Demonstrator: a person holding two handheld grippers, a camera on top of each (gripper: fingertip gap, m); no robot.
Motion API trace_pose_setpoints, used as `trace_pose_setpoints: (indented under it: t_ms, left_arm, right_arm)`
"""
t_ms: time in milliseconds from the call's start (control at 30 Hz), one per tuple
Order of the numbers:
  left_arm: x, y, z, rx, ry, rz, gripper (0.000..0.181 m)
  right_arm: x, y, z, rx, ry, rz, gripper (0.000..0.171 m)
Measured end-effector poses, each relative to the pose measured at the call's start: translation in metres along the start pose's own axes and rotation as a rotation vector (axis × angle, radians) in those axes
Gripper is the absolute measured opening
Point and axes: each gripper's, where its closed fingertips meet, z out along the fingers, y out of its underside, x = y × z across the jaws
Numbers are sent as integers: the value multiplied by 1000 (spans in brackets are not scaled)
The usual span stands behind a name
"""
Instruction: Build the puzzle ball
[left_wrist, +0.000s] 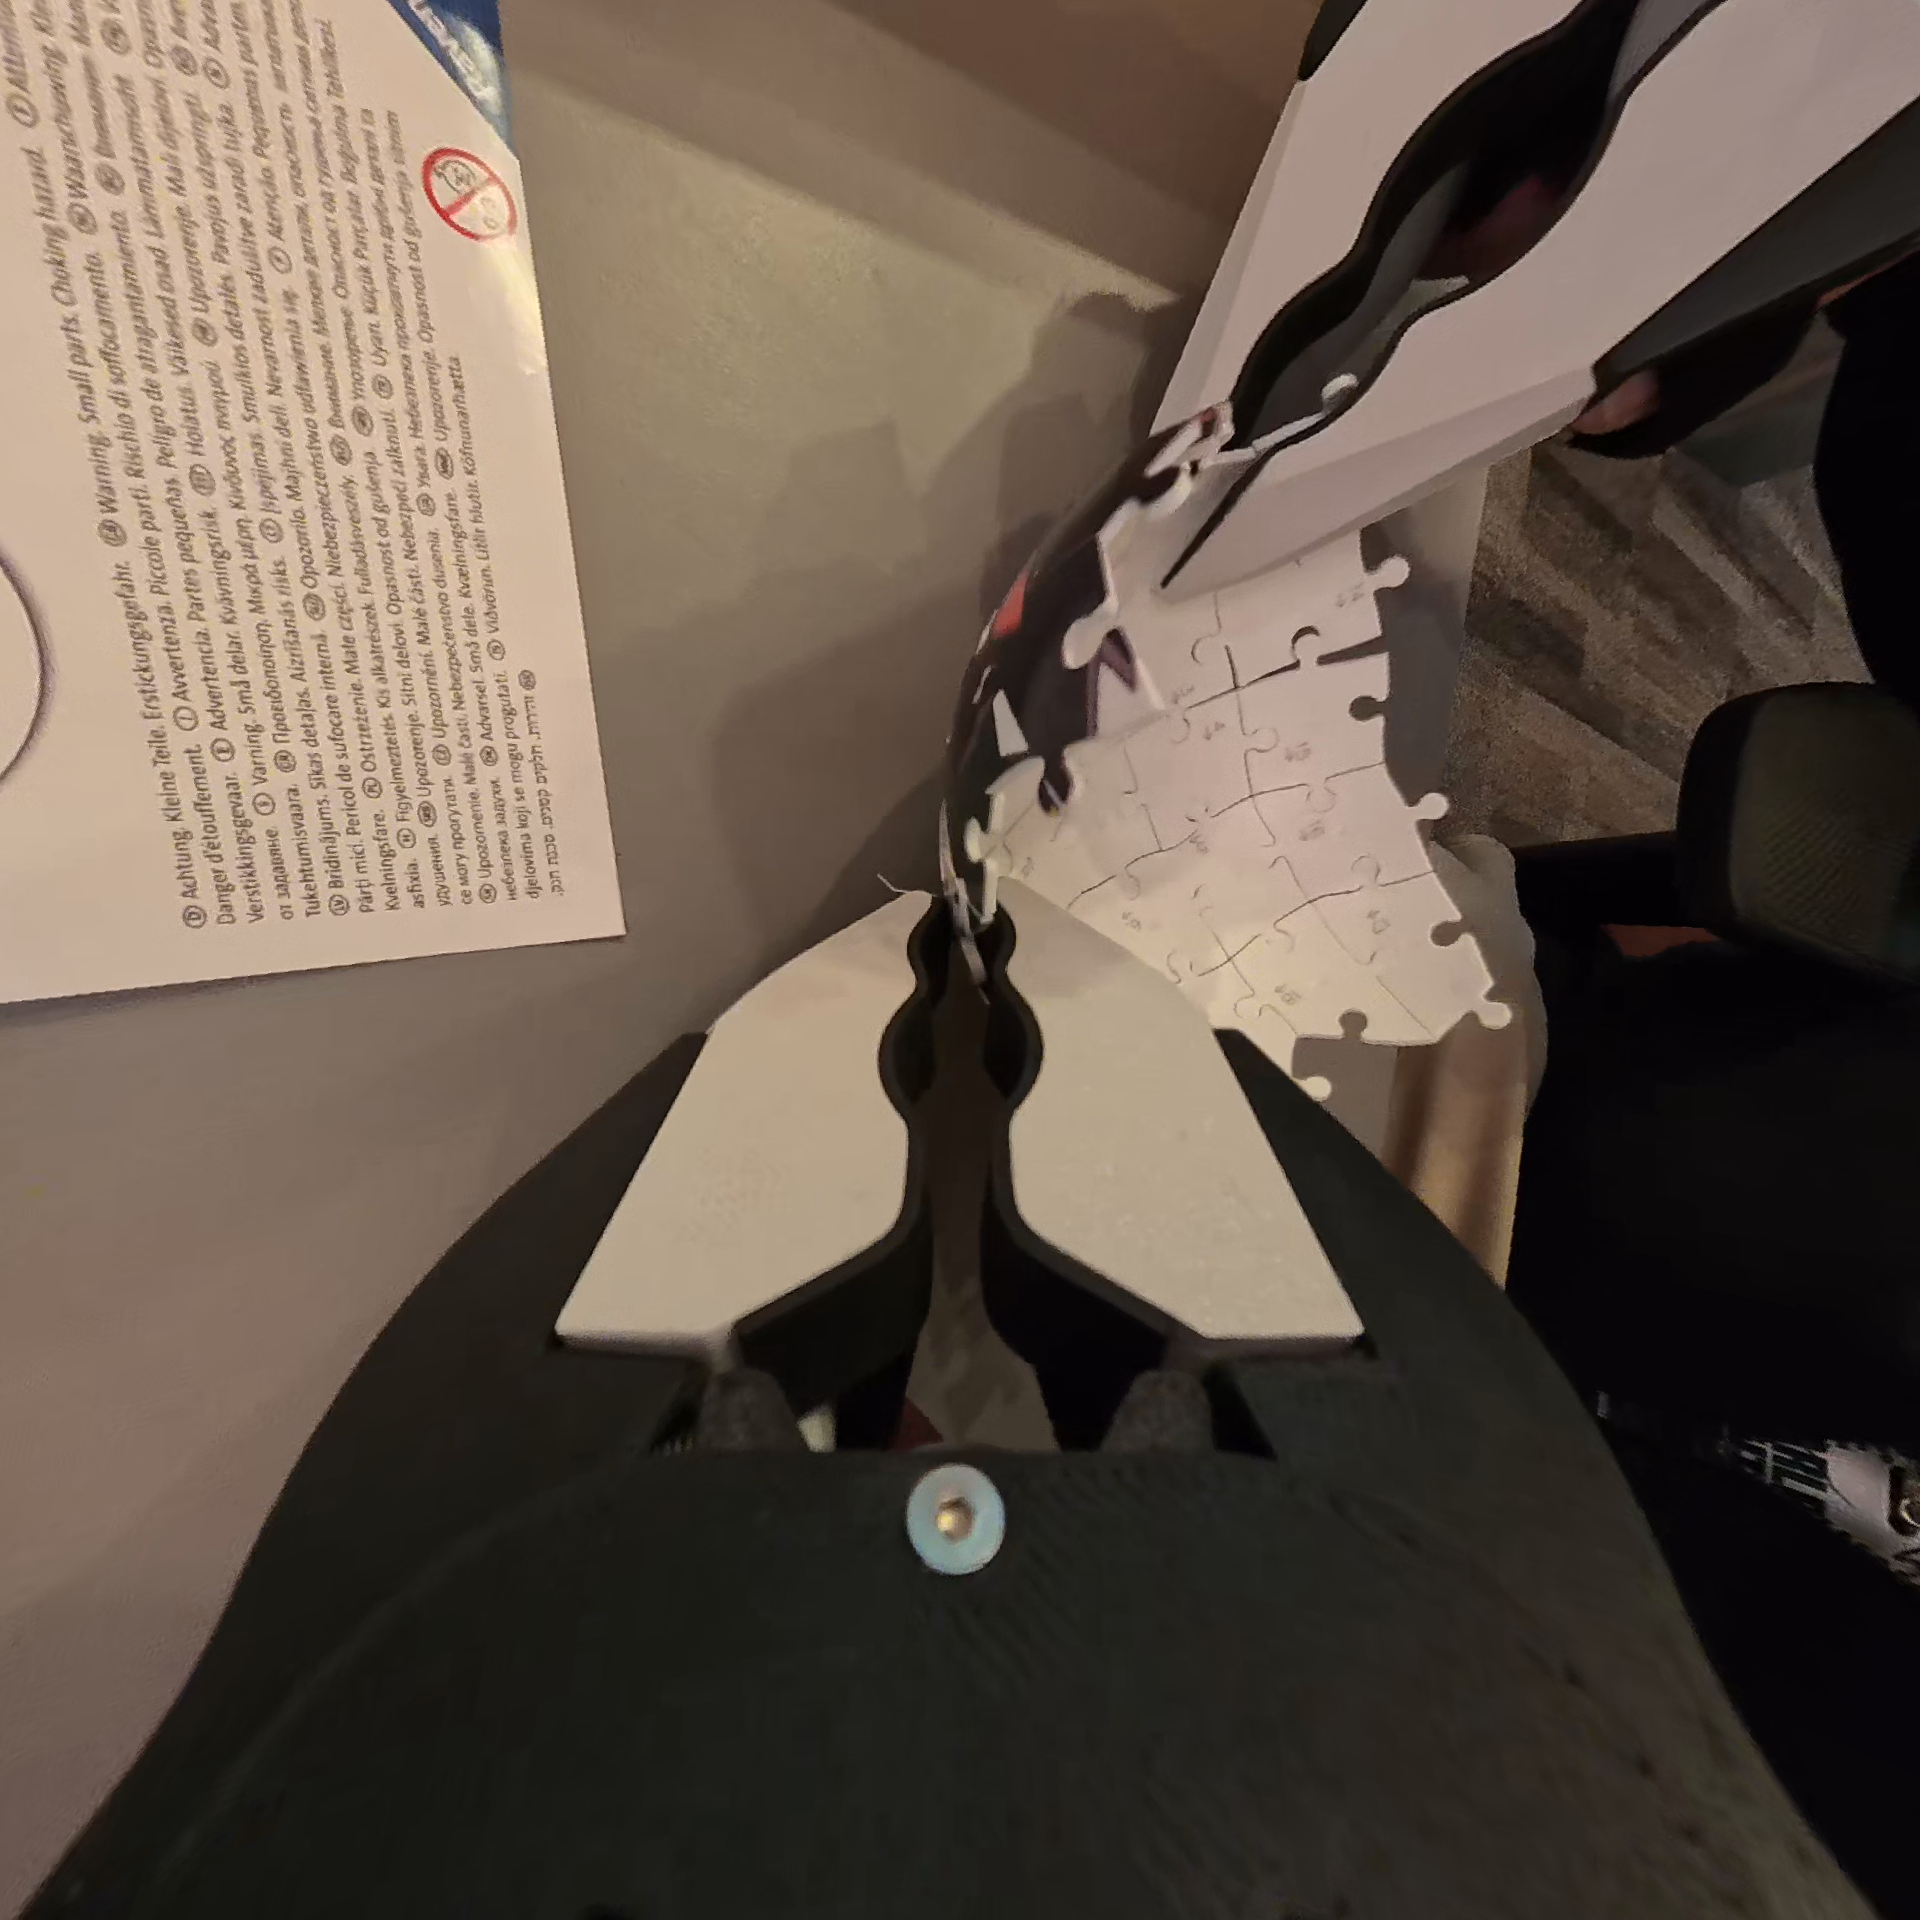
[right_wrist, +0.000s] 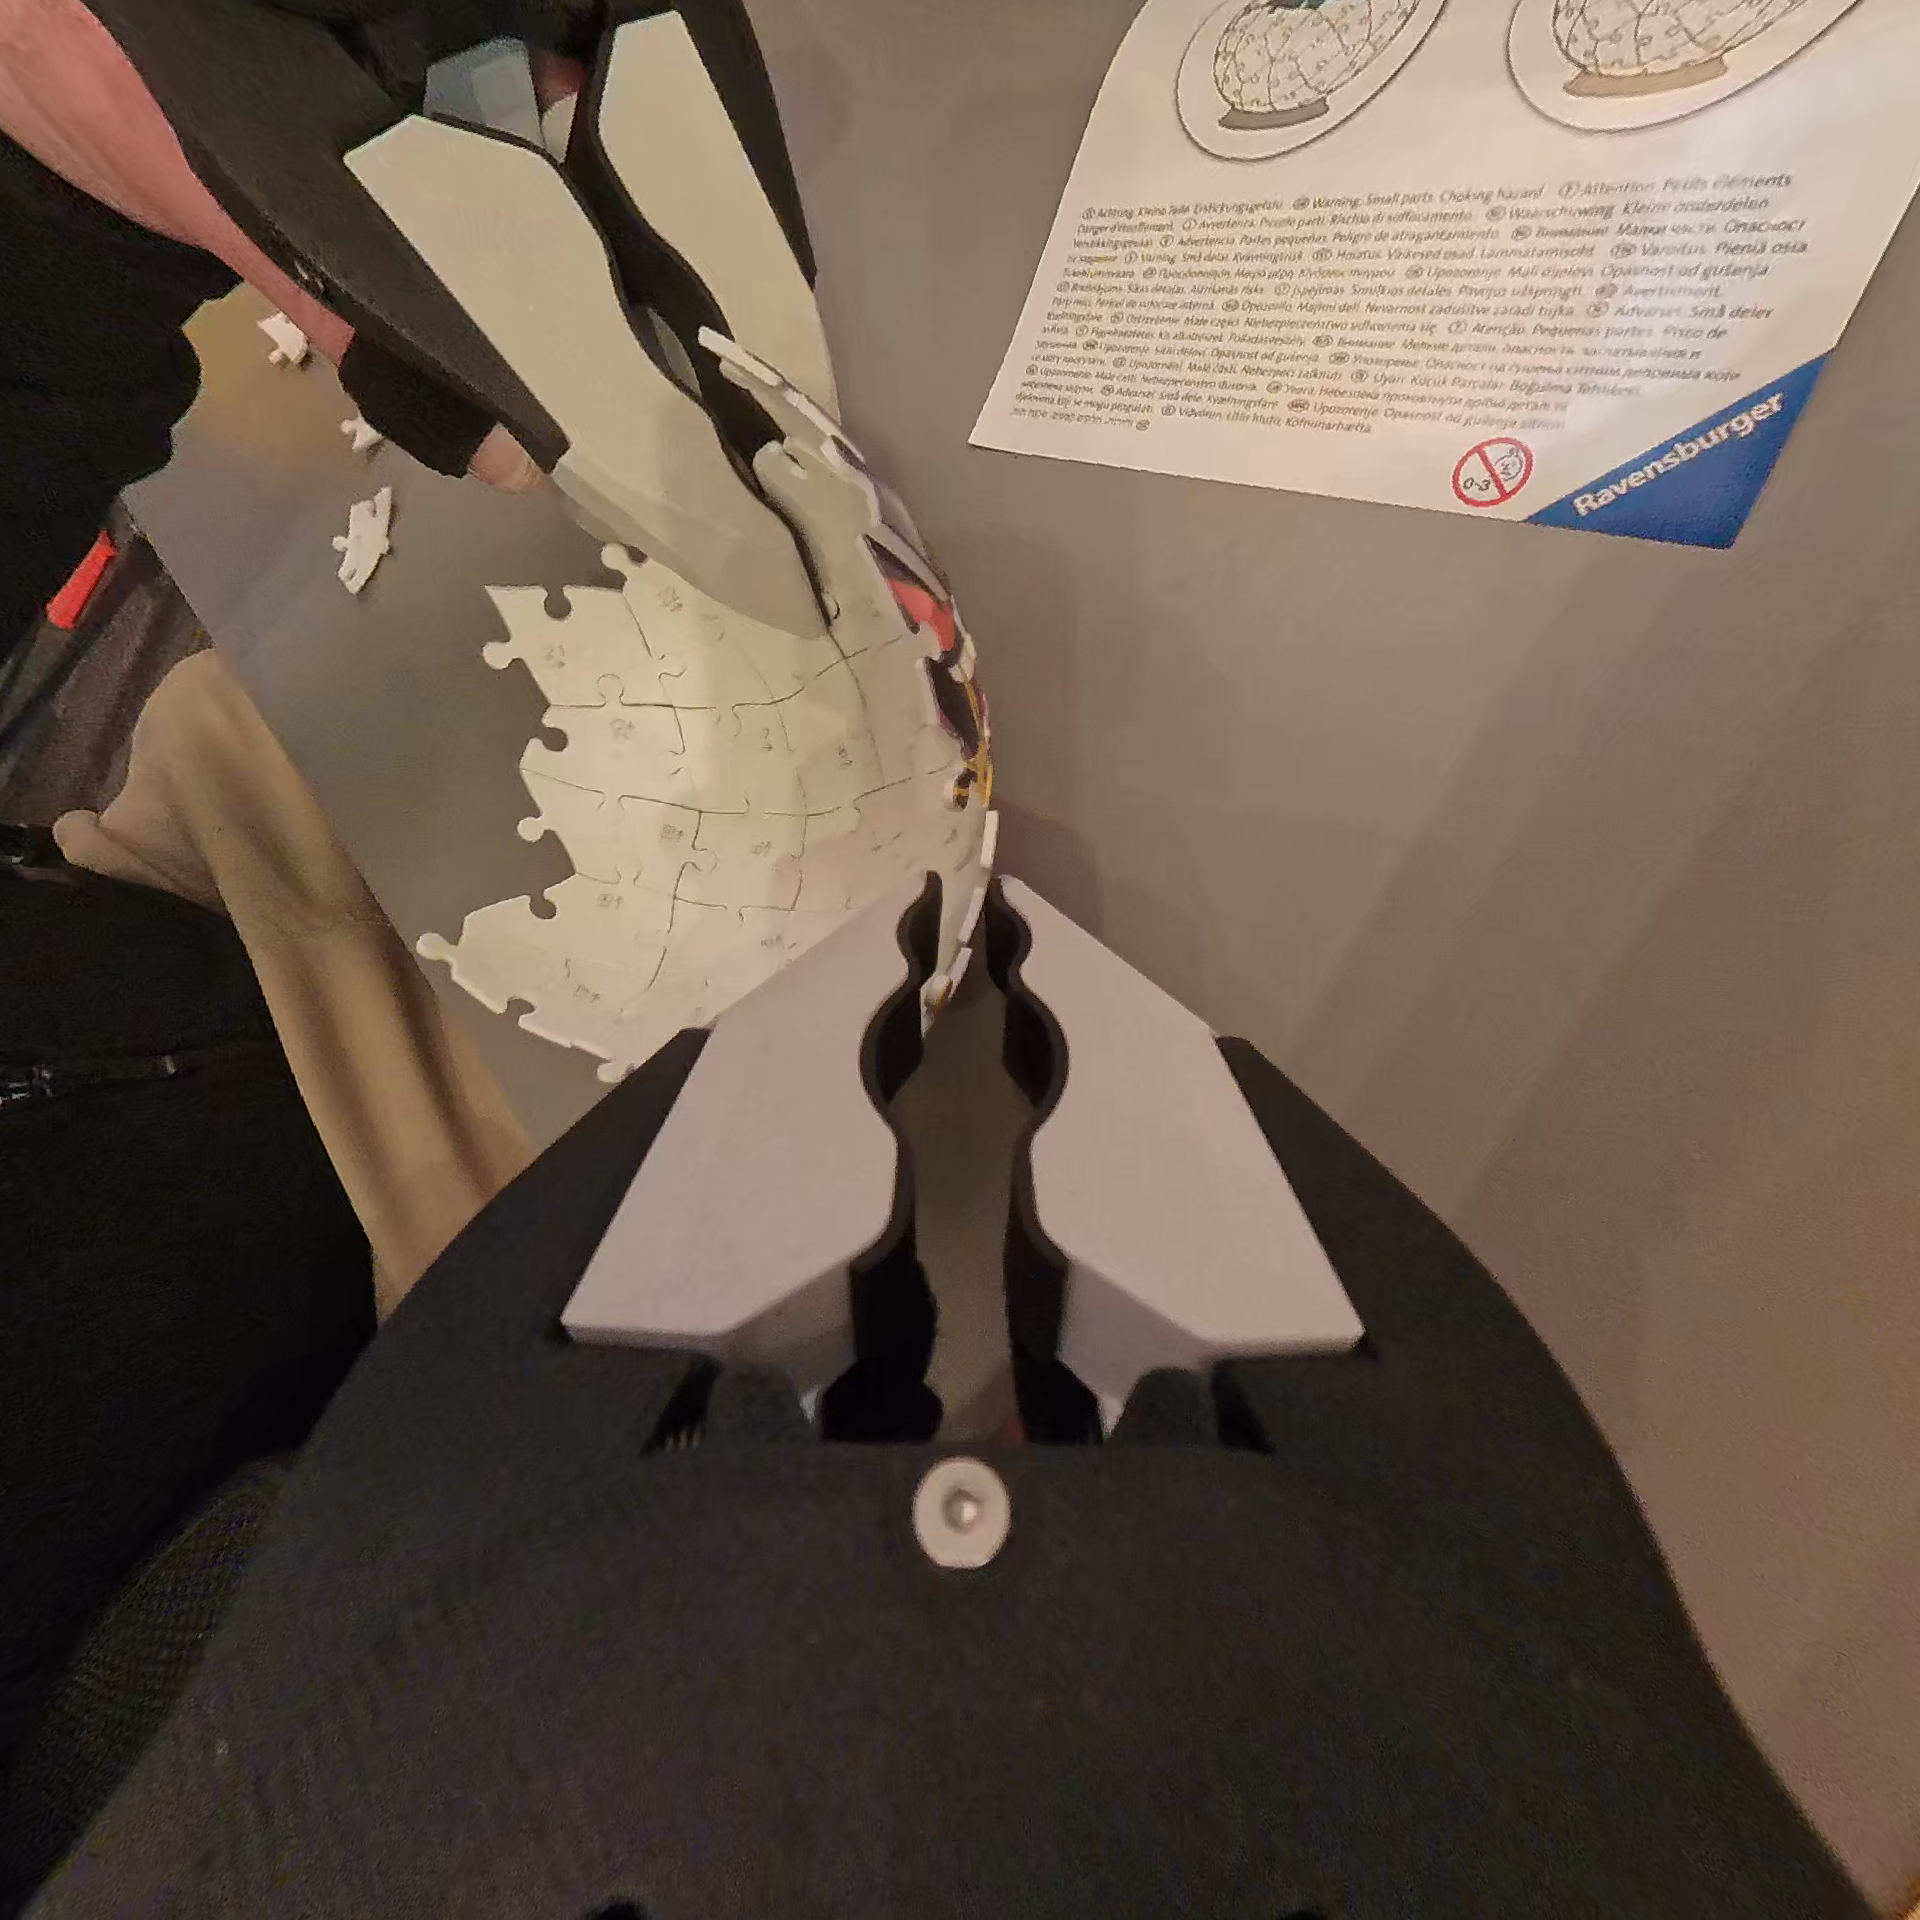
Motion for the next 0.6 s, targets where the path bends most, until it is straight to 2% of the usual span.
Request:
trace_pose_setpoints:
  t_ms: [33,200,333,600]
  left_arm:
    - [0,0,-1,6,5,-3,4]
    - [0,1,-15,53,33,-29,21]
    - [2,6,-11,42,37,-23,25]
    - [0,4,4,23,28,-30,8]
  right_arm:
    - [0,0,0,2,0,0,6]
    - [1,1,-2,8,3,6,6]
    - [1,0,-2,9,-1,5,6]
    - [-1,0,-3,13,-4,5,9]
